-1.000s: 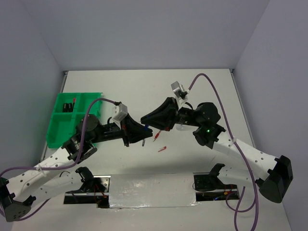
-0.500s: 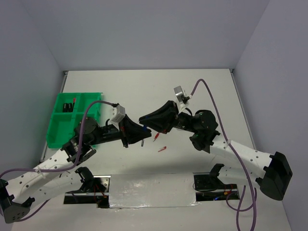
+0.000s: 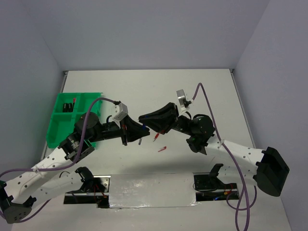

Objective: Sort the stationery into containers
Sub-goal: Close the pen cap on the pen, then place the pen in the storage box.

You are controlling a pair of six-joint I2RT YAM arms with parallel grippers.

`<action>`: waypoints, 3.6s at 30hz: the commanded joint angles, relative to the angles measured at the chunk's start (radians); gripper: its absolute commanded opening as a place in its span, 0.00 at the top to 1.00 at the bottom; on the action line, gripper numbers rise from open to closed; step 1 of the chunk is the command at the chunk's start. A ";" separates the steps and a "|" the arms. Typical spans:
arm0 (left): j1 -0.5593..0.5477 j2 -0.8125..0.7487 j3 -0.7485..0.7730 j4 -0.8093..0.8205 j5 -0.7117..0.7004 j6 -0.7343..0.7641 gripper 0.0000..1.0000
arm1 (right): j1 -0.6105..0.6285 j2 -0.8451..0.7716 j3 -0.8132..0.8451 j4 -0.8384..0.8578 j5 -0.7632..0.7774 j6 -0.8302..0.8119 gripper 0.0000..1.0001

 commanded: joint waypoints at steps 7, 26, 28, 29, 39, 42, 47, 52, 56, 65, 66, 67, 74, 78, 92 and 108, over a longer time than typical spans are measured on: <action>0.054 0.025 0.152 0.312 0.006 0.019 1.00 | 0.041 0.098 -0.044 -0.259 -0.138 -0.032 0.50; 0.328 0.222 0.088 -0.442 -1.174 -0.183 1.00 | -0.189 -0.449 0.251 -0.933 0.109 -0.274 0.02; 0.482 0.305 0.153 -0.524 -1.162 -0.176 1.00 | -0.191 -0.485 0.207 -0.950 0.113 -0.280 0.01; 0.532 0.359 0.158 -0.524 -1.134 -0.151 1.00 | -0.190 -0.497 0.193 -0.951 0.118 -0.281 0.01; 0.793 0.476 0.274 -0.362 -0.918 0.048 1.00 | -0.194 -0.520 0.023 -0.895 0.120 -0.300 0.00; 0.853 0.522 0.351 -0.408 -0.925 0.061 1.00 | -0.200 -0.473 -0.002 -0.875 0.110 -0.313 0.00; 0.884 0.571 0.389 -0.442 -0.911 0.032 1.00 | -0.206 -0.425 -0.060 -0.806 0.120 -0.276 0.01; 0.894 0.605 0.397 -0.442 -0.875 0.003 1.00 | -0.232 -0.379 -0.048 -0.821 0.166 -0.265 0.00; 0.894 0.689 0.432 -0.471 -0.760 0.050 1.00 | -0.229 -0.347 -0.051 -0.798 0.137 -0.258 0.00; 0.894 0.705 0.444 -0.477 -0.662 0.053 1.00 | -0.229 -0.379 -0.054 -0.816 0.127 -0.257 0.00; 0.894 0.715 0.444 -0.478 -0.654 0.050 1.00 | -0.231 -0.382 -0.051 -0.830 0.136 -0.259 0.00; 0.896 0.720 0.447 -0.478 -0.646 0.048 1.00 | -0.231 -0.388 -0.048 -0.838 0.138 -0.261 0.00; 0.894 0.728 0.438 -0.474 -0.632 0.039 1.00 | -0.231 -0.413 -0.068 -0.825 0.121 -0.245 0.00; 0.894 0.726 0.434 -0.477 -0.642 0.038 1.00 | -0.231 -0.399 -0.073 -0.809 0.107 -0.235 0.00; 0.894 0.714 0.429 -0.452 -0.602 0.088 1.00 | -0.231 -0.379 -0.074 -0.799 0.074 -0.222 0.00; 0.893 0.726 0.441 -0.446 -0.580 0.108 1.00 | -0.231 -0.370 -0.082 -0.776 0.048 -0.207 0.00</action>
